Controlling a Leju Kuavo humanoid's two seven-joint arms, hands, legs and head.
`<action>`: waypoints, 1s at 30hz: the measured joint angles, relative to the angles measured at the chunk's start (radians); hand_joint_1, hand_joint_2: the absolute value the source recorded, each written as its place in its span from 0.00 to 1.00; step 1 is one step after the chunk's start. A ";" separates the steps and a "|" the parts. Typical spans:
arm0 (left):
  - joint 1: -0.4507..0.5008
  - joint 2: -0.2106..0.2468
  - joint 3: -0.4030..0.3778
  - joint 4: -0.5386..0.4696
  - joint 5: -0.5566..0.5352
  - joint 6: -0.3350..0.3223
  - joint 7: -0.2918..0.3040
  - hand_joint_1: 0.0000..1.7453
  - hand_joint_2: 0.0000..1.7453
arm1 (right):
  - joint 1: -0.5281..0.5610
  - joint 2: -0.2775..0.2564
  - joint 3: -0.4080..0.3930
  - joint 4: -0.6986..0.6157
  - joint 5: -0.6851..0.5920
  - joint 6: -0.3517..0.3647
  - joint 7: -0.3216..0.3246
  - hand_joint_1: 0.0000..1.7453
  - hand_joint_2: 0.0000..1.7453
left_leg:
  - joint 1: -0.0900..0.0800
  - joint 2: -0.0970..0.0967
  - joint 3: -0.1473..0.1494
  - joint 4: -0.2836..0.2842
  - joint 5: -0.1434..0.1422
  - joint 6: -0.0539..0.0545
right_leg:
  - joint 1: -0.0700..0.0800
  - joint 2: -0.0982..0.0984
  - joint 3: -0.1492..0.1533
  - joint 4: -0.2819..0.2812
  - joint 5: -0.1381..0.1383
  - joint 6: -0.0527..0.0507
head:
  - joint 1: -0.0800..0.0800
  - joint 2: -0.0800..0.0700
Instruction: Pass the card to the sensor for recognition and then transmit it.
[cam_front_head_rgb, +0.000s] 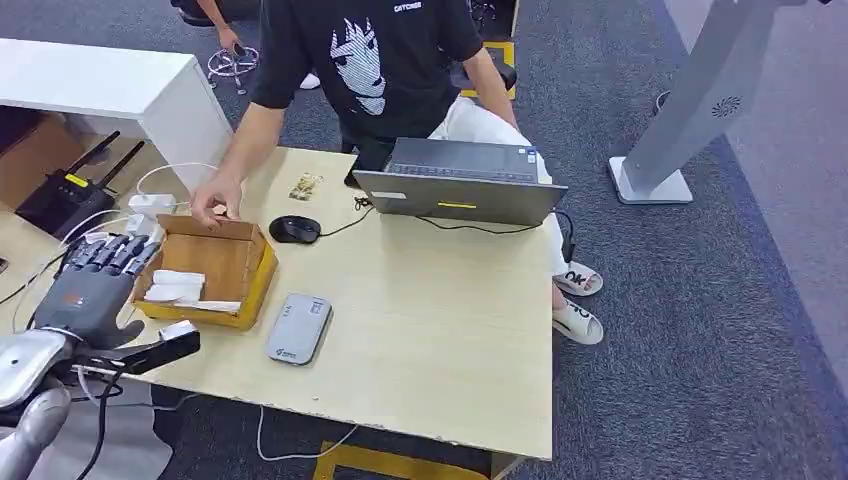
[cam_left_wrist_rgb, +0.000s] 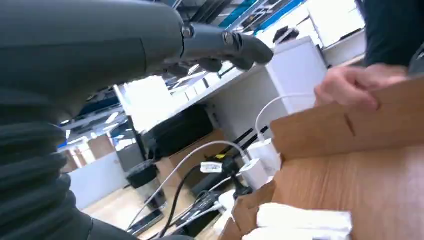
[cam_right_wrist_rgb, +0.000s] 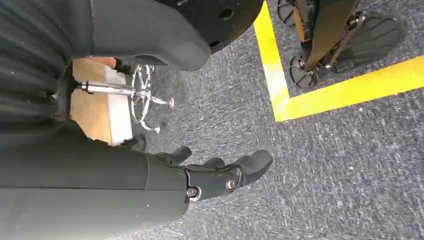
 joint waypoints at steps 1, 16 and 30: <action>-0.019 -0.001 -0.013 0.027 -0.007 0.009 -0.001 0.00 1.00 | 0.000 0.000 0.004 0.000 0.000 0.000 0.002 0.00 1.00 | 0.000 0.000 0.000 0.000 0.000 0.000 | 0.000 0.000 0.000 0.000 0.000 0.000 | 0.000 0.000; -0.125 -0.033 -0.104 0.183 -0.033 0.020 -0.002 0.00 1.00 | -0.003 -0.002 0.030 0.000 0.004 0.010 0.007 0.00 1.00 | 0.000 0.000 0.000 0.000 0.000 0.000 | 0.000 0.000 0.000 0.000 0.000 0.000 | 0.000 0.000; -0.190 -0.043 -0.185 0.252 0.013 0.005 -0.043 0.00 1.00 | -0.005 -0.007 0.045 0.000 -0.001 0.014 0.007 0.00 1.00 | 0.000 0.000 0.000 0.000 0.000 0.000 | 0.000 0.000 0.000 0.000 0.000 0.000 | 0.000 0.000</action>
